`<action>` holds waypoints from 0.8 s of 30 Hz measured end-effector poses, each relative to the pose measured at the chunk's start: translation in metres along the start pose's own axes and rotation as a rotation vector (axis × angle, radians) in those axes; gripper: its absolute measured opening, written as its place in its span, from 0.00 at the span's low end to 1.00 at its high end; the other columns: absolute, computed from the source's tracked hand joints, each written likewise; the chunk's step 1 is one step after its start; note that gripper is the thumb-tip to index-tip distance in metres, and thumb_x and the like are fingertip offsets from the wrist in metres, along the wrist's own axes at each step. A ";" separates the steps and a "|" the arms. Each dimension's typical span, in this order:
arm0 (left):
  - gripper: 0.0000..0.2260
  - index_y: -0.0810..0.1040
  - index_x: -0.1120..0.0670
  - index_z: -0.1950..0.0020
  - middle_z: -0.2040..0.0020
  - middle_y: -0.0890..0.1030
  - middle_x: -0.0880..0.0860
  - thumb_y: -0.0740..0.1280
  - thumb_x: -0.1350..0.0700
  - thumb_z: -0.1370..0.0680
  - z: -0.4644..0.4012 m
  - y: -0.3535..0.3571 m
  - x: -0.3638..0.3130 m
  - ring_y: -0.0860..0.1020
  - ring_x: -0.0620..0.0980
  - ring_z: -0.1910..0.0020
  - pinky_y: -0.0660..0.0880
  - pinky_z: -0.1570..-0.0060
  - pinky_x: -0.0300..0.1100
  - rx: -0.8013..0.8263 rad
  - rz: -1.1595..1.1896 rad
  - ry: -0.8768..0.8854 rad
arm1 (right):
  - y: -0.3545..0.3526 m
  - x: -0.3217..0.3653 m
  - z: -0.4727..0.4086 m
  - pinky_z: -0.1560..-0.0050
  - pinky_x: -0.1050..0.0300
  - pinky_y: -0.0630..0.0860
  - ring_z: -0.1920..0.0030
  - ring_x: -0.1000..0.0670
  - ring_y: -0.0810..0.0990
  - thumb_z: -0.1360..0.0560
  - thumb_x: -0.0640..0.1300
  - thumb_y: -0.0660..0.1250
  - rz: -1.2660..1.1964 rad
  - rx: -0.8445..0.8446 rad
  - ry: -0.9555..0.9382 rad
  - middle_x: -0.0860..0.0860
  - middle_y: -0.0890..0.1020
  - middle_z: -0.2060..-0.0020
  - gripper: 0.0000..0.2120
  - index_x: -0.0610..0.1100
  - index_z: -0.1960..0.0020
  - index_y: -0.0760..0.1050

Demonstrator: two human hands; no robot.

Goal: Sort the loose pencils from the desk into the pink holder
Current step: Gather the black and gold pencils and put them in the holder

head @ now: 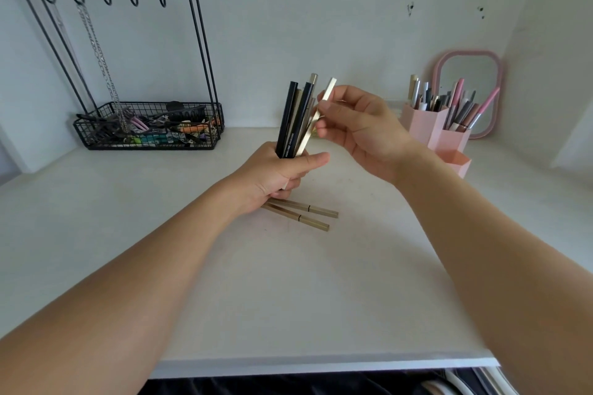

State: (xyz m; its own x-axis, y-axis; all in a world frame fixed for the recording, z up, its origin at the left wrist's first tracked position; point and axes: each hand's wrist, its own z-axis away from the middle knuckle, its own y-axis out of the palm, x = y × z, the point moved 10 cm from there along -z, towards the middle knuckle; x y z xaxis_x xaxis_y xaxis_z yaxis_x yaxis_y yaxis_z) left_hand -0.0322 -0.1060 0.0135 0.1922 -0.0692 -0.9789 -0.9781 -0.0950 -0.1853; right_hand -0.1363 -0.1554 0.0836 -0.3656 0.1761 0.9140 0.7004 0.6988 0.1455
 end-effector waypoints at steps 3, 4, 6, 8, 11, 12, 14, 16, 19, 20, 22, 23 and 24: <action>0.18 0.69 0.53 0.67 0.73 0.69 0.50 0.72 0.50 0.22 -0.001 -0.001 -0.001 0.68 0.47 0.76 0.60 0.77 0.36 -0.015 -0.046 0.016 | 0.001 -0.002 -0.001 0.56 0.58 0.79 0.62 0.49 0.80 0.22 0.34 0.67 0.110 -0.016 -0.036 0.42 0.79 0.60 0.04 0.37 0.48 0.76; 0.18 0.70 0.53 0.67 0.73 0.70 0.50 0.71 0.50 0.21 0.000 -0.001 -0.002 0.70 0.47 0.76 0.60 0.78 0.36 -0.017 -0.055 0.019 | 0.000 -0.003 -0.001 0.56 0.58 0.79 0.61 0.49 0.80 0.22 0.34 0.67 0.140 -0.029 -0.036 0.43 0.80 0.61 0.03 0.37 0.48 0.77; 0.18 0.69 0.52 0.66 0.74 0.69 0.49 0.70 0.48 0.21 0.001 -0.001 -0.003 0.69 0.47 0.76 0.60 0.78 0.36 -0.036 -0.051 0.019 | 0.000 -0.005 0.000 0.56 0.57 0.80 0.61 0.48 0.81 0.23 0.35 0.69 0.186 -0.037 -0.012 0.44 0.81 0.61 0.03 0.39 0.50 0.78; 0.17 0.70 0.52 0.66 0.74 0.68 0.49 0.70 0.48 0.21 0.001 -0.007 -0.006 0.68 0.46 0.77 0.58 0.78 0.35 -0.090 0.000 0.022 | 0.002 -0.010 0.002 0.55 0.56 0.80 0.60 0.48 0.82 0.23 0.37 0.70 0.246 -0.031 0.038 0.44 0.83 0.60 0.04 0.39 0.49 0.79; 0.15 0.71 0.53 0.65 0.74 0.67 0.49 0.70 0.51 0.21 0.001 -0.030 -0.008 0.65 0.47 0.77 0.57 0.79 0.36 -0.246 0.123 0.038 | 0.006 -0.022 0.005 0.60 0.57 0.79 0.61 0.50 0.82 0.24 0.45 0.72 0.493 0.023 0.142 0.46 0.85 0.59 0.11 0.40 0.45 0.79; 0.16 0.70 0.53 0.65 0.74 0.66 0.50 0.70 0.53 0.20 0.001 -0.039 -0.007 0.64 0.47 0.77 0.56 0.79 0.36 -0.299 0.172 0.044 | 0.012 -0.028 0.007 0.61 0.57 0.78 0.62 0.51 0.81 0.25 0.48 0.73 0.598 0.079 0.178 0.47 0.85 0.59 0.13 0.41 0.45 0.80; 0.17 0.67 0.53 0.65 0.75 0.66 0.50 0.70 0.54 0.20 0.001 -0.055 -0.005 0.63 0.47 0.77 0.56 0.78 0.37 -0.397 0.257 0.049 | 0.026 -0.040 0.015 0.63 0.62 0.74 0.63 0.56 0.79 0.28 0.54 0.75 0.796 0.226 0.245 0.52 0.84 0.61 0.14 0.46 0.48 0.82; 0.17 0.66 0.52 0.64 0.75 0.66 0.49 0.70 0.53 0.20 0.002 -0.066 -0.003 0.63 0.47 0.77 0.56 0.78 0.37 -0.457 0.310 0.048 | 0.037 -0.050 0.022 0.61 0.65 0.71 0.63 0.59 0.77 0.32 0.59 0.77 0.972 0.337 0.274 0.55 0.82 0.60 0.17 0.50 0.49 0.82; 0.17 0.66 0.52 0.64 0.74 0.66 0.49 0.70 0.53 0.20 0.001 -0.070 0.001 0.62 0.47 0.76 0.55 0.79 0.37 -0.478 0.337 0.044 | 0.041 -0.061 0.028 0.61 0.64 0.69 0.64 0.58 0.75 0.37 0.61 0.79 1.131 0.418 0.298 0.54 0.81 0.58 0.21 0.52 0.49 0.81; 0.17 0.65 0.52 0.64 0.74 0.65 0.49 0.70 0.53 0.20 0.000 -0.070 0.002 0.62 0.47 0.76 0.55 0.79 0.37 -0.477 0.335 0.045 | 0.040 -0.064 0.029 0.62 0.64 0.69 0.65 0.58 0.75 0.37 0.61 0.79 1.164 0.438 0.307 0.54 0.81 0.59 0.21 0.52 0.49 0.81; 0.17 0.65 0.52 0.63 0.74 0.65 0.49 0.70 0.52 0.20 -0.002 -0.068 0.002 0.63 0.47 0.76 0.56 0.80 0.36 -0.458 0.315 0.052 | 0.039 -0.068 0.030 0.65 0.67 0.68 0.68 0.60 0.74 0.36 0.59 0.79 1.188 0.457 0.316 0.56 0.80 0.62 0.19 0.51 0.51 0.81; 0.17 0.65 0.52 0.63 0.73 0.66 0.49 0.70 0.52 0.20 -0.003 -0.065 0.002 0.63 0.47 0.76 0.56 0.80 0.36 -0.444 0.295 0.055 | 0.039 -0.069 0.029 0.65 0.67 0.68 0.70 0.61 0.74 0.35 0.57 0.79 1.182 0.455 0.314 0.56 0.80 0.63 0.16 0.50 0.53 0.81; 0.17 0.65 0.52 0.63 0.73 0.66 0.49 0.70 0.52 0.20 -0.004 -0.063 0.002 0.63 0.47 0.76 0.57 0.80 0.35 -0.429 0.271 0.056 | 0.037 -0.068 0.028 0.65 0.67 0.68 0.72 0.62 0.74 0.33 0.55 0.78 1.179 0.451 0.310 0.57 0.80 0.65 0.13 0.49 0.55 0.82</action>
State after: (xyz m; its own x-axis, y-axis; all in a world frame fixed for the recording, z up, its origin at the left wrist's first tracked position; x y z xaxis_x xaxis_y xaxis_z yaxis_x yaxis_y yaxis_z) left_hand 0.0303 -0.1039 0.0233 -0.0484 -0.1999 -0.9786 -0.8746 -0.4648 0.1382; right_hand -0.1024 -0.1221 0.0161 0.5242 0.7158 0.4613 0.2123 0.4148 -0.8848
